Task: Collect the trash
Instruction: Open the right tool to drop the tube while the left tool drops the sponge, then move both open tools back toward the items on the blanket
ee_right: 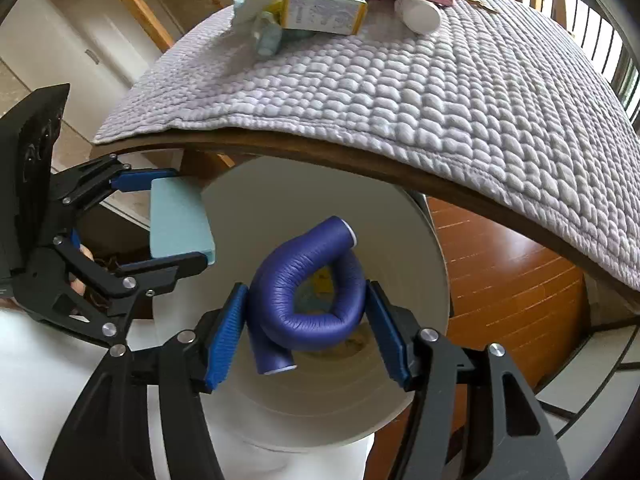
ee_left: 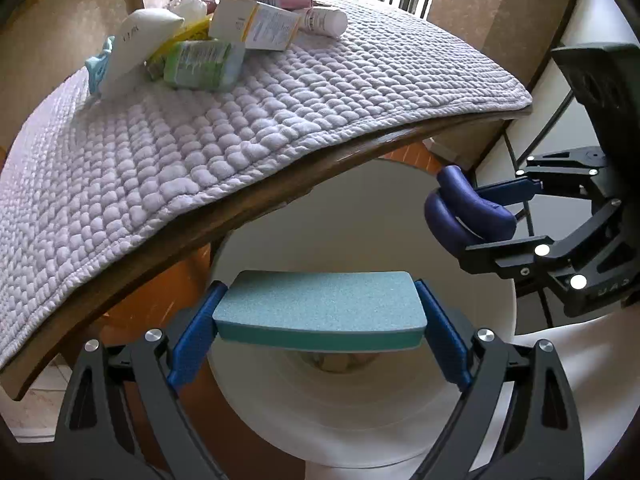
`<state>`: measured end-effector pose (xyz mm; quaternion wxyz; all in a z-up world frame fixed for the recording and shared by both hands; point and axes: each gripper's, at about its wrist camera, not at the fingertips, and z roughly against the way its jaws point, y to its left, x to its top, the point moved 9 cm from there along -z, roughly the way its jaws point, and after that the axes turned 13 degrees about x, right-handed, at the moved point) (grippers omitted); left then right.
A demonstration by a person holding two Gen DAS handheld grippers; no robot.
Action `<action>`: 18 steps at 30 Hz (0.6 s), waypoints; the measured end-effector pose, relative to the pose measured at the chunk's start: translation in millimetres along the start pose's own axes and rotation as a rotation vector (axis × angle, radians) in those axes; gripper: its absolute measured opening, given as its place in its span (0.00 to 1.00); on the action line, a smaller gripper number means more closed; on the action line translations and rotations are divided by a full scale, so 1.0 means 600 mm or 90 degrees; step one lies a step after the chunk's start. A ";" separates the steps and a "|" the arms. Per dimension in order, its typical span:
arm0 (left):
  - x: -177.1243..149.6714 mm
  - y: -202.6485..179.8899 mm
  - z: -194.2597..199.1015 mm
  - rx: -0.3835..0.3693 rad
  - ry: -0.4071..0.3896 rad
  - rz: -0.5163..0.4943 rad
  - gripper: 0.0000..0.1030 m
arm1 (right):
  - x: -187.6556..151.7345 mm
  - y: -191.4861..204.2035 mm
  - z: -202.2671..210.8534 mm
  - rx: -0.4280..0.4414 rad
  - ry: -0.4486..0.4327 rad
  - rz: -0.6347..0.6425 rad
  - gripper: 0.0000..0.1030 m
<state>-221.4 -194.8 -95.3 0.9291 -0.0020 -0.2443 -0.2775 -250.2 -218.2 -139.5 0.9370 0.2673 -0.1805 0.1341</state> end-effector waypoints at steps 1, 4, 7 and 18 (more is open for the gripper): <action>0.000 -0.001 -0.001 -0.005 0.003 -0.001 0.91 | -0.002 -0.001 -0.003 -0.001 0.001 -0.003 0.62; -0.001 -0.007 -0.003 -0.016 0.007 -0.007 0.94 | 0.001 -0.004 -0.007 -0.001 -0.009 -0.012 0.71; 0.003 -0.020 -0.008 -0.039 0.012 -0.007 0.98 | 0.002 -0.010 -0.001 0.000 -0.014 -0.011 0.72; 0.022 -0.019 0.028 -0.039 -0.026 -0.009 0.98 | 0.057 0.017 0.059 0.015 -0.053 0.046 0.72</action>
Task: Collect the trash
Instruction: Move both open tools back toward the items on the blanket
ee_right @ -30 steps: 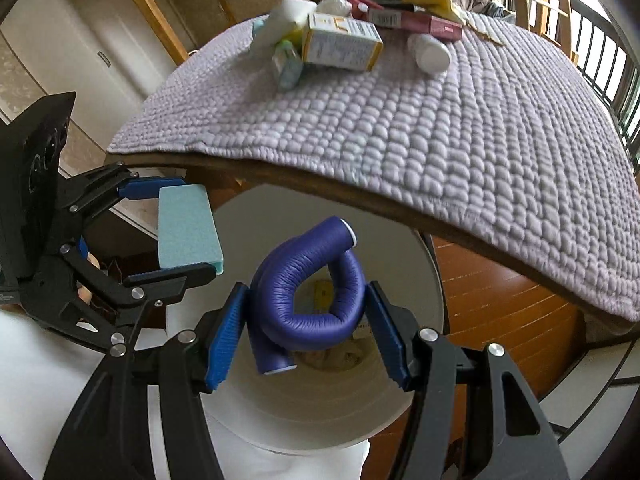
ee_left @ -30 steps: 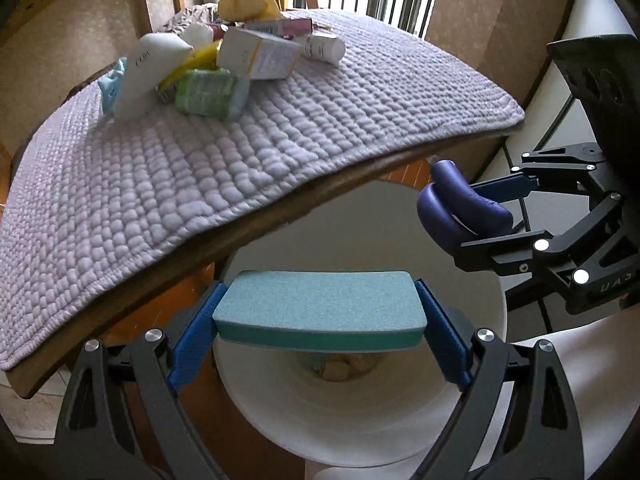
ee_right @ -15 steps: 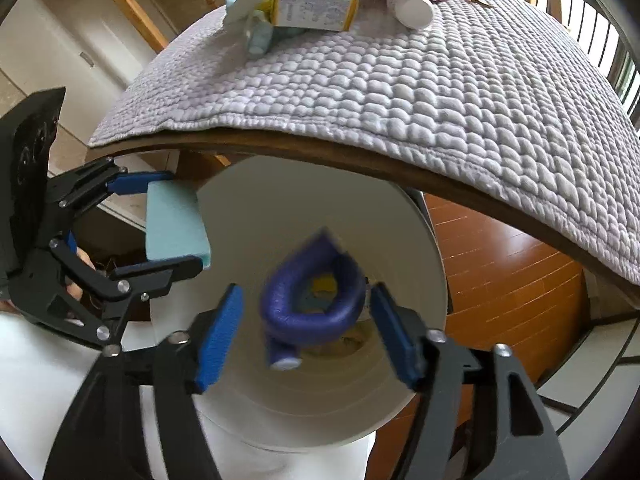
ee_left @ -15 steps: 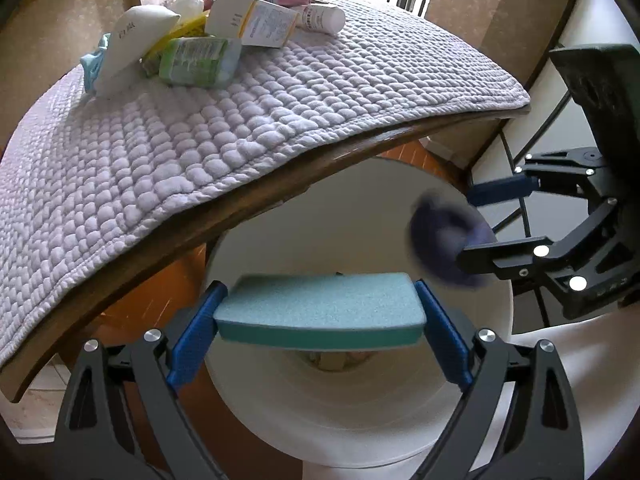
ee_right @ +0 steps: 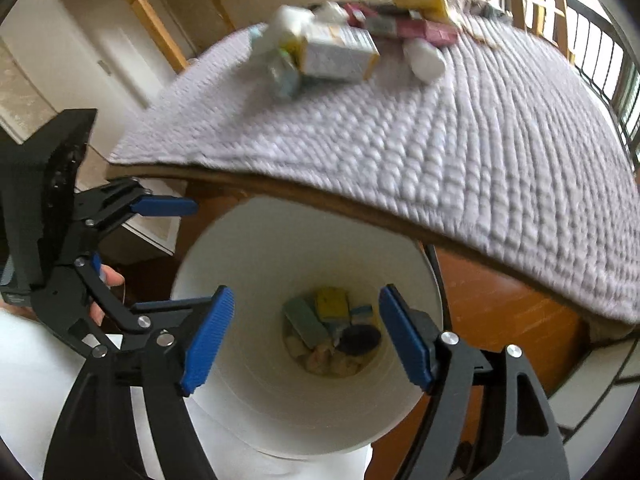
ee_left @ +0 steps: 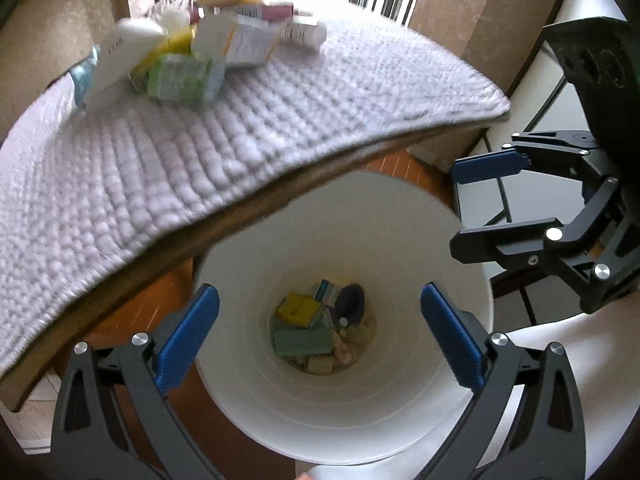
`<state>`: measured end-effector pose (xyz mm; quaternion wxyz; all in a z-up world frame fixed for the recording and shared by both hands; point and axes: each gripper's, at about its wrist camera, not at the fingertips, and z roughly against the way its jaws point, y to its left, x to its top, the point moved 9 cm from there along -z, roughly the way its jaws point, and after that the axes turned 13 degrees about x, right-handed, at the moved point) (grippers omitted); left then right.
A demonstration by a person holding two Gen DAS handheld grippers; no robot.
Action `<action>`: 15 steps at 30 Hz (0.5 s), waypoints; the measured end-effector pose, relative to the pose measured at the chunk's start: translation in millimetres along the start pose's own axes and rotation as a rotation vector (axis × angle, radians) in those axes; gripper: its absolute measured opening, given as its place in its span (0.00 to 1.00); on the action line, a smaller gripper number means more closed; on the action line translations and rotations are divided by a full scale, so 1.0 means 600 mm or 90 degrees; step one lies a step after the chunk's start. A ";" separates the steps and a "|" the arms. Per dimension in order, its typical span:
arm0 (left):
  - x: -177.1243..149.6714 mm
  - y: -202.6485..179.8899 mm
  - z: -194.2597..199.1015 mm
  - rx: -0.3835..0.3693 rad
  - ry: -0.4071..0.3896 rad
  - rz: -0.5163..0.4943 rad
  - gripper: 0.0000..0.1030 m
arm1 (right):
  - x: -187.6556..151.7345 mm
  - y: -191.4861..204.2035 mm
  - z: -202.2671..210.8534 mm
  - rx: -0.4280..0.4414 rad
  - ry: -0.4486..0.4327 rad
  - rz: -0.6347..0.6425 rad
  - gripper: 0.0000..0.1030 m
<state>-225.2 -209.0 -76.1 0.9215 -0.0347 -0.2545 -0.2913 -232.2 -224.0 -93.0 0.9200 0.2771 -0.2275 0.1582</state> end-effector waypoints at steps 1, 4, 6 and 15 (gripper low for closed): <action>0.011 0.003 0.018 0.008 -0.026 0.000 0.98 | 0.004 0.006 0.006 0.002 -0.007 0.008 0.72; 0.035 0.008 0.058 0.010 -0.076 -0.001 0.98 | 0.033 0.020 0.036 -0.002 -0.041 0.042 0.72; 0.056 0.023 0.078 0.024 -0.108 0.005 0.99 | 0.043 0.022 0.049 -0.016 -0.062 0.053 0.79; 0.141 0.099 0.054 0.119 -0.154 0.052 0.99 | 0.161 -0.015 0.075 -0.084 -0.147 0.045 0.83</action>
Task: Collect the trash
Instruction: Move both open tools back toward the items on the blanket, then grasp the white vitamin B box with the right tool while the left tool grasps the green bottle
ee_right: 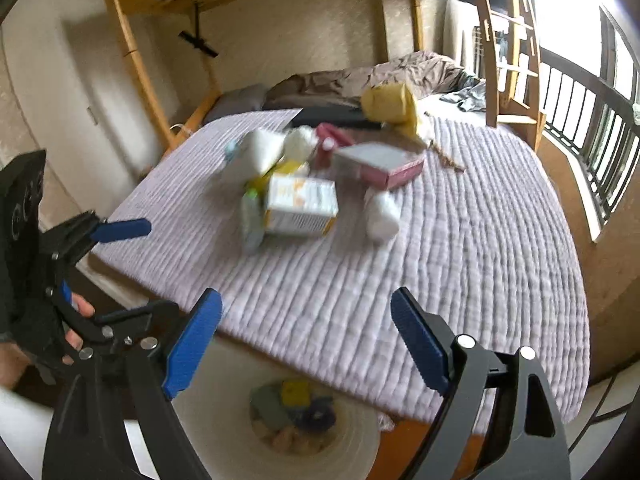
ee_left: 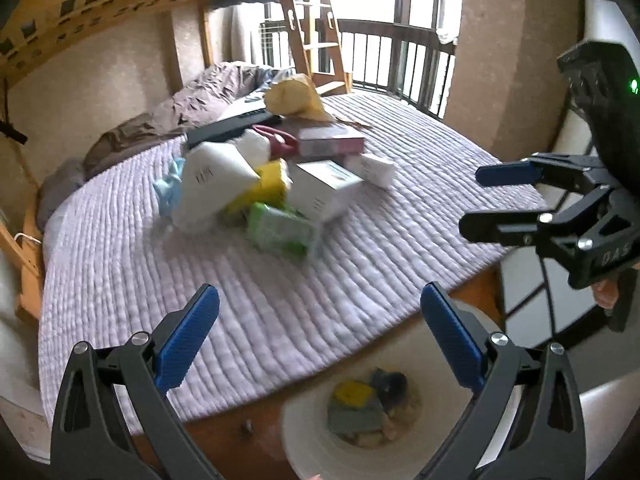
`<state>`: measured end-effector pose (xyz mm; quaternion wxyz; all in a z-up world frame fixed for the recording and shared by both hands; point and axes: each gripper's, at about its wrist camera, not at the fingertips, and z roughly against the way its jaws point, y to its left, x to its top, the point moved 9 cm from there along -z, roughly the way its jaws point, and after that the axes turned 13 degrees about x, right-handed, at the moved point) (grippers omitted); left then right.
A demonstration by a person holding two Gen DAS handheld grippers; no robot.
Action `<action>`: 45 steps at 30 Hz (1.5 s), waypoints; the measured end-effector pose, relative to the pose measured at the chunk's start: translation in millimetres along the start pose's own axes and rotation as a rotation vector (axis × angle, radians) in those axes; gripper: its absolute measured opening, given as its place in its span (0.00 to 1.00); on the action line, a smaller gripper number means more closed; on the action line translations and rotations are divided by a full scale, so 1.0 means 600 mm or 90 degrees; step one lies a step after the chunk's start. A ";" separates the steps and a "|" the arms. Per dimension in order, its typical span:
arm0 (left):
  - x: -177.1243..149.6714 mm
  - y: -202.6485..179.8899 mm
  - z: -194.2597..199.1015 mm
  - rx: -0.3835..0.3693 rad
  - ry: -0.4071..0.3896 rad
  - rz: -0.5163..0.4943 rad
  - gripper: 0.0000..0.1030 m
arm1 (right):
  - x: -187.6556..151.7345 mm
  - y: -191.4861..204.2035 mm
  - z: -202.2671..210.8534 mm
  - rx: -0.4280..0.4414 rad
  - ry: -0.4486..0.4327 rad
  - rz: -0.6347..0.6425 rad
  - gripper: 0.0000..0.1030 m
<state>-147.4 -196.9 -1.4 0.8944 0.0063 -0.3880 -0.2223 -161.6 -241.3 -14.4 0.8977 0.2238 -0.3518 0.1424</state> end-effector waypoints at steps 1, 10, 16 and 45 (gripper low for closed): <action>0.009 0.004 -0.015 0.003 -0.001 -0.001 0.99 | 0.016 -0.006 -0.009 0.001 -0.004 0.001 0.83; 0.031 0.018 -0.094 0.000 0.006 -0.034 0.99 | 0.072 -0.029 -0.077 0.055 0.002 -0.052 0.83; 0.030 0.011 -0.127 0.009 0.012 -0.046 0.99 | 0.082 -0.033 -0.134 0.061 0.036 -0.056 0.83; 0.032 0.005 -0.156 -0.024 0.010 -0.062 0.65 | 0.098 -0.032 -0.179 0.057 0.040 -0.055 0.62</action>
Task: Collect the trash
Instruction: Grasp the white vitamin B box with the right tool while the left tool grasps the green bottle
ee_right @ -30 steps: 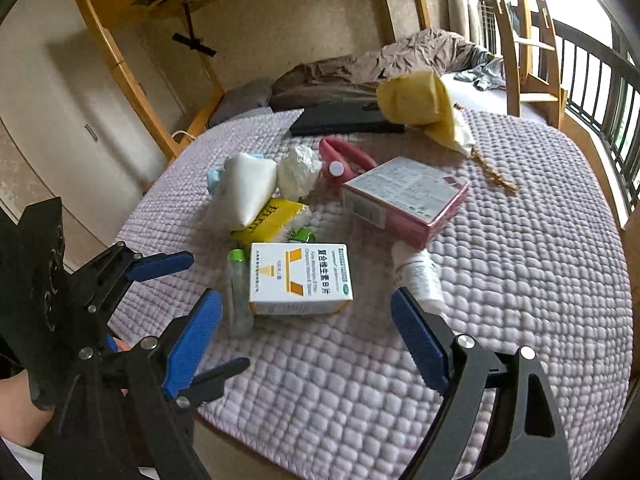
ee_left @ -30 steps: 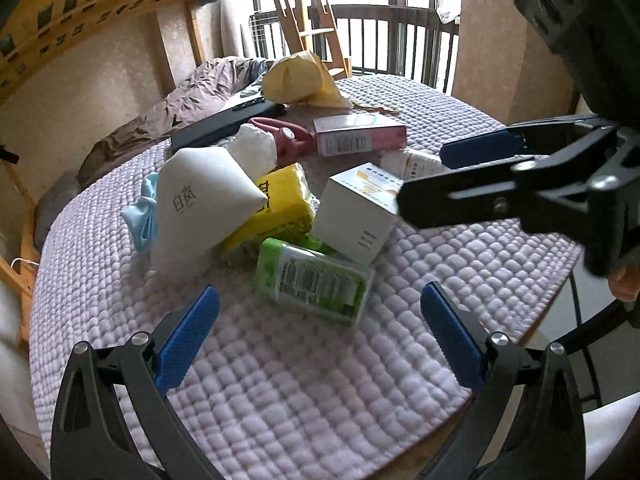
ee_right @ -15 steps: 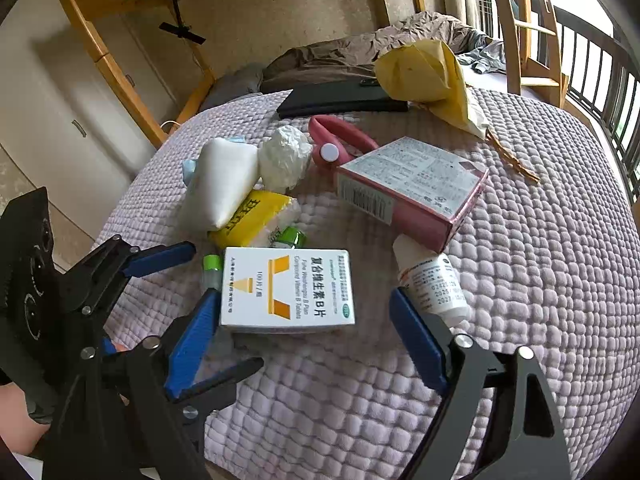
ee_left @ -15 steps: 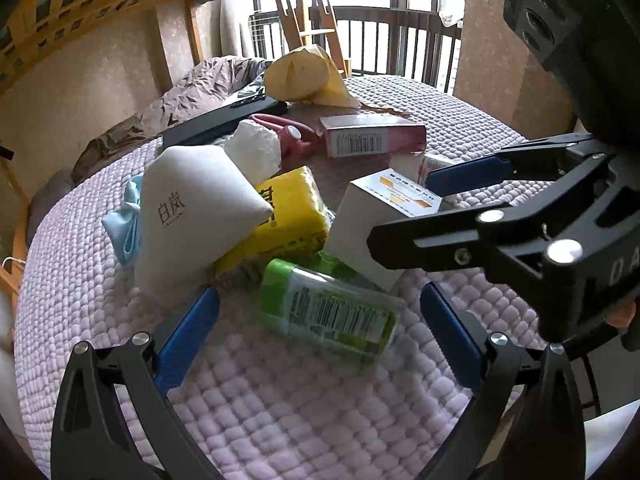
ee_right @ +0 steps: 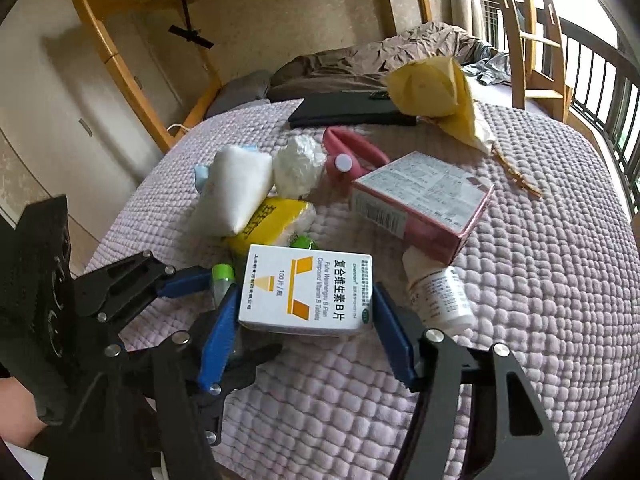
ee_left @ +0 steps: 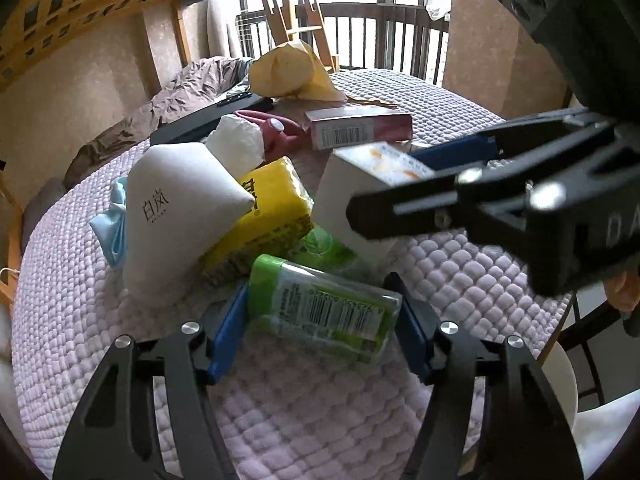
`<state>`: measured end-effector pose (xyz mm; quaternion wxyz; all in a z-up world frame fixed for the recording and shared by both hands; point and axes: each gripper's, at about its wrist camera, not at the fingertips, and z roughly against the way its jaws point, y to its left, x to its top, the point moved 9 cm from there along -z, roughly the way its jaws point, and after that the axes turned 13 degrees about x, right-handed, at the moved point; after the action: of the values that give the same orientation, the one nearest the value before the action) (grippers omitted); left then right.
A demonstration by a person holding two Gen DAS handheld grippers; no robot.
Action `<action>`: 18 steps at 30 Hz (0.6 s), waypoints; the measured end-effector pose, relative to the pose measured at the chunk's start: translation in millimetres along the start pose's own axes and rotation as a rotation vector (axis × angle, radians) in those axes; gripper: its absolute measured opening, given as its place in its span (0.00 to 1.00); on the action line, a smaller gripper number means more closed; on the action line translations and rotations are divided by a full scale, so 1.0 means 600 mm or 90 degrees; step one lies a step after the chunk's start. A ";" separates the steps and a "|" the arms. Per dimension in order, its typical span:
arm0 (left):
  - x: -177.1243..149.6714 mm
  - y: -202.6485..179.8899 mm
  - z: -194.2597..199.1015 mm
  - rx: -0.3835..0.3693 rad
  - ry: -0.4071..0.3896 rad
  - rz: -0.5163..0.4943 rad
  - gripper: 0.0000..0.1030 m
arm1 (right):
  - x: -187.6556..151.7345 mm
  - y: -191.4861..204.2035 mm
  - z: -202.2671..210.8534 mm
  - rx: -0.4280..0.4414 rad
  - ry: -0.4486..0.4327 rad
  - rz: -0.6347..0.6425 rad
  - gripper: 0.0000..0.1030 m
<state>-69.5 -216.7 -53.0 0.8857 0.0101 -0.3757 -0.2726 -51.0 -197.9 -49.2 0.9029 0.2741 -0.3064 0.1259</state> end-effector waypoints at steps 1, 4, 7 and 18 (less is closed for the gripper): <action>-0.001 0.000 0.003 0.000 -0.002 0.000 0.65 | 0.001 -0.001 0.005 0.000 -0.004 0.000 0.62; -0.002 0.001 0.011 0.000 -0.005 0.005 0.65 | 0.005 -0.001 0.021 -0.005 -0.016 0.000 0.62; -0.004 0.001 0.017 -0.011 0.003 0.019 0.65 | 0.004 -0.004 0.039 -0.014 -0.027 0.001 0.62; -0.022 0.004 0.053 -0.013 0.011 0.049 0.65 | -0.010 -0.001 0.084 -0.023 -0.044 0.000 0.62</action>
<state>-97.4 -202.1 -38.2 0.8986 -0.0111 -0.3657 -0.2423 -79.6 -227.6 -20.0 0.8966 0.2619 -0.3395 0.1109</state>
